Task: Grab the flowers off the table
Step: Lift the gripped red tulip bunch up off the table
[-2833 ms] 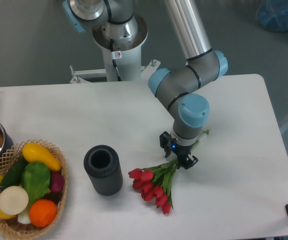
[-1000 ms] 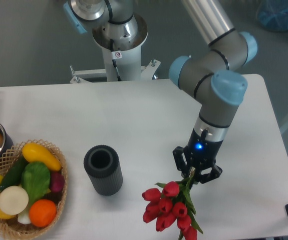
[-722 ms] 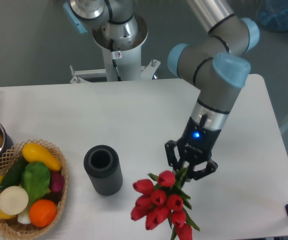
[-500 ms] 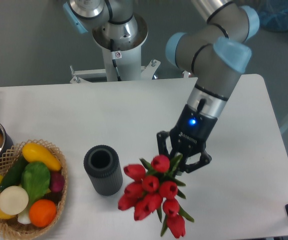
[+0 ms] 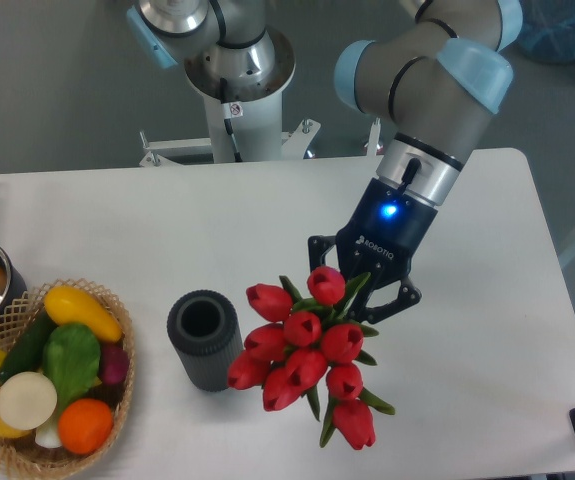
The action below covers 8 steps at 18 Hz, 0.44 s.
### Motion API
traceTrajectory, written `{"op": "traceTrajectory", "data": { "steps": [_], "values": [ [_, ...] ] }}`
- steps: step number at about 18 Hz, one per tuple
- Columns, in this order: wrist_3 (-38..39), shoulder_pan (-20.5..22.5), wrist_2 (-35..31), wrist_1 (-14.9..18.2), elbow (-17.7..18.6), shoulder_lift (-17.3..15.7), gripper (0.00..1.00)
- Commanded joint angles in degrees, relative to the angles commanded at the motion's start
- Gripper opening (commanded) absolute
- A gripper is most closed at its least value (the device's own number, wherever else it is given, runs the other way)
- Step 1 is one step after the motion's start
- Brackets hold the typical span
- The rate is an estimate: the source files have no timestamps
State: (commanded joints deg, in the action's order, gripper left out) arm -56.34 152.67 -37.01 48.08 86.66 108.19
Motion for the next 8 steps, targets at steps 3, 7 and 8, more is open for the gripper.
{"op": "traceTrajectory", "data": {
  "steps": [3, 7, 8],
  "values": [
    [0.0, 1.1, 2.1, 0.1, 0.1, -0.4, 0.18],
    [0.2, 2.0, 3.8, 0.1, 0.1, -0.8, 0.18],
    [0.2, 2.1, 4.2, 0.1, 0.2, -0.8, 0.18]
  ]
}}
